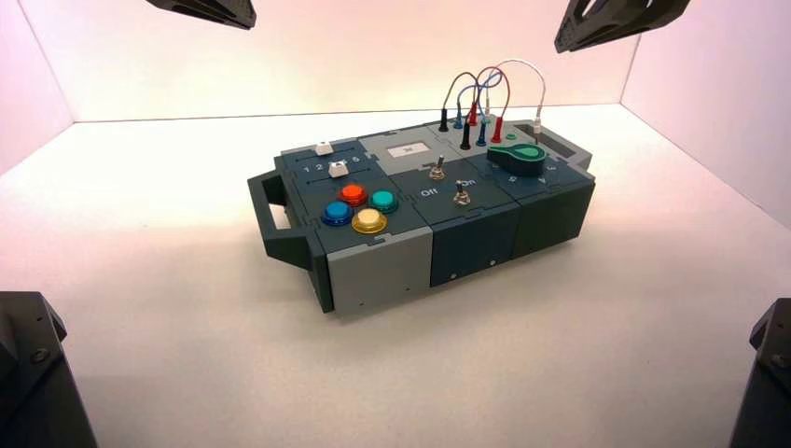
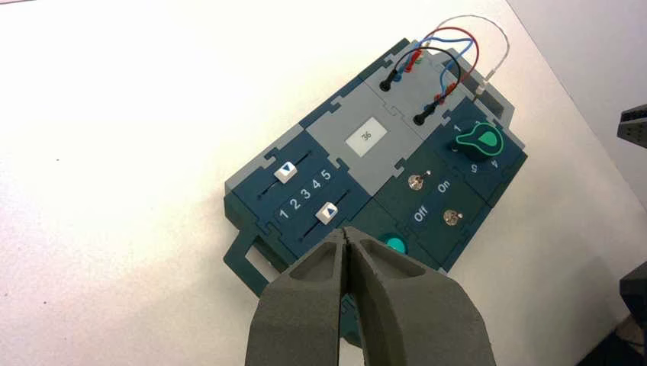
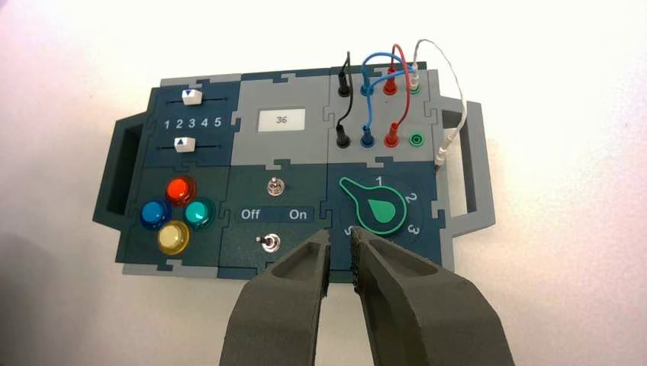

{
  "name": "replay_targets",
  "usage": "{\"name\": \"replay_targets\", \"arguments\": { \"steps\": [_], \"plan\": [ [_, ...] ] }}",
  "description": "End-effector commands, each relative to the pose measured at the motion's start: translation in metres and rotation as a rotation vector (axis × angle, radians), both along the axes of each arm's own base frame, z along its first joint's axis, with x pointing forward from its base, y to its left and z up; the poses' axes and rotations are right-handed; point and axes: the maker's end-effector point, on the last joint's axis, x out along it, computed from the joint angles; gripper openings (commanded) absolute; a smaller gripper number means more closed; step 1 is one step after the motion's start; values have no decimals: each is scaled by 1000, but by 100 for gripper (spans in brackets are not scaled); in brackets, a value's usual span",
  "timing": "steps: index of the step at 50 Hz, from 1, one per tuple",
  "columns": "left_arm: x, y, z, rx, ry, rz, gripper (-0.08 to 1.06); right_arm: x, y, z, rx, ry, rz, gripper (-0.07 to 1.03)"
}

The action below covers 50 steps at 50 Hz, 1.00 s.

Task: Pull the blue wire.

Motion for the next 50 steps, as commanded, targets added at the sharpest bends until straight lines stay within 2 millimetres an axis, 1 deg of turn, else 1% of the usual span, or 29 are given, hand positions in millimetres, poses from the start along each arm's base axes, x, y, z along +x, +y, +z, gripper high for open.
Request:
{"name": "replay_targets", "arguments": {
  "steps": [1,14,20,26,29,36,41,50],
  "plan": [
    [5,-1,8,-18,-21,11,-3,5,3,10,16,-25,1,17],
    [5,-1,9,-23,-17,17,-3,4,3,9,14,-22,1,17],
    [4,-1,11,-37,-16,26,-3,2,11,10,23,-22,27,17],
    [5,-2,13,-41,-23,27,-3,2,23,3,30,-3,53,20],
    [5,-2,13,-43,-23,28,-3,6,27,-1,28,15,51,23],
    [5,-2,11,-41,-23,28,-3,18,36,-9,16,60,41,34],
    [6,-2,10,-40,-26,29,-3,26,41,-15,10,83,36,34],
    [7,-2,11,-45,-36,32,-3,46,52,-24,6,94,21,34]
  ]
}}
